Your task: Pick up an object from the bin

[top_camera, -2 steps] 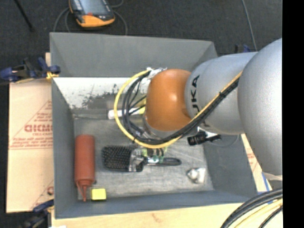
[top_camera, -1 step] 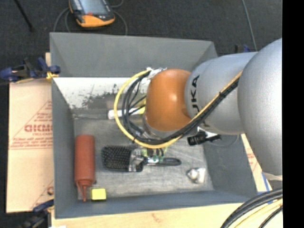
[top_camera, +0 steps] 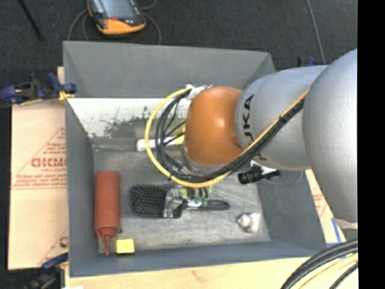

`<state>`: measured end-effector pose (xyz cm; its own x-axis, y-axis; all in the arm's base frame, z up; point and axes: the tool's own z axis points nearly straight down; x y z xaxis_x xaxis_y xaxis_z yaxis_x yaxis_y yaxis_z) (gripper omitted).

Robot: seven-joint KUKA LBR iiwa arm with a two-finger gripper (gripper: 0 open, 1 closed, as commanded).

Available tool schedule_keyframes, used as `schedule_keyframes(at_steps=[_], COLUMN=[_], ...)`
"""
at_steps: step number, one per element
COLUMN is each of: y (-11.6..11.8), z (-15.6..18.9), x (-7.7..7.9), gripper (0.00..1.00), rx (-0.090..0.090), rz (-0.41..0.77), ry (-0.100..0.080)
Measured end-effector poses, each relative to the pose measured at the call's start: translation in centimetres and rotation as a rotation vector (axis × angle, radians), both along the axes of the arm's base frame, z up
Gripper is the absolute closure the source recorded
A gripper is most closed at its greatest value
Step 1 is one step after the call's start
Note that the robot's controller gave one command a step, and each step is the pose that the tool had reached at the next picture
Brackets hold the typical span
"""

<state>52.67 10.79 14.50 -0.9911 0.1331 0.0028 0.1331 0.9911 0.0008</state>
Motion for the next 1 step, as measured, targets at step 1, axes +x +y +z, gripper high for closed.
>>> schedule_keyframes(at_steps=[1], y=[-0.41], z=[-0.05], x=[-0.31], gripper=[1.0], rx=[0.0], rz=[0.04], ry=[-0.019])
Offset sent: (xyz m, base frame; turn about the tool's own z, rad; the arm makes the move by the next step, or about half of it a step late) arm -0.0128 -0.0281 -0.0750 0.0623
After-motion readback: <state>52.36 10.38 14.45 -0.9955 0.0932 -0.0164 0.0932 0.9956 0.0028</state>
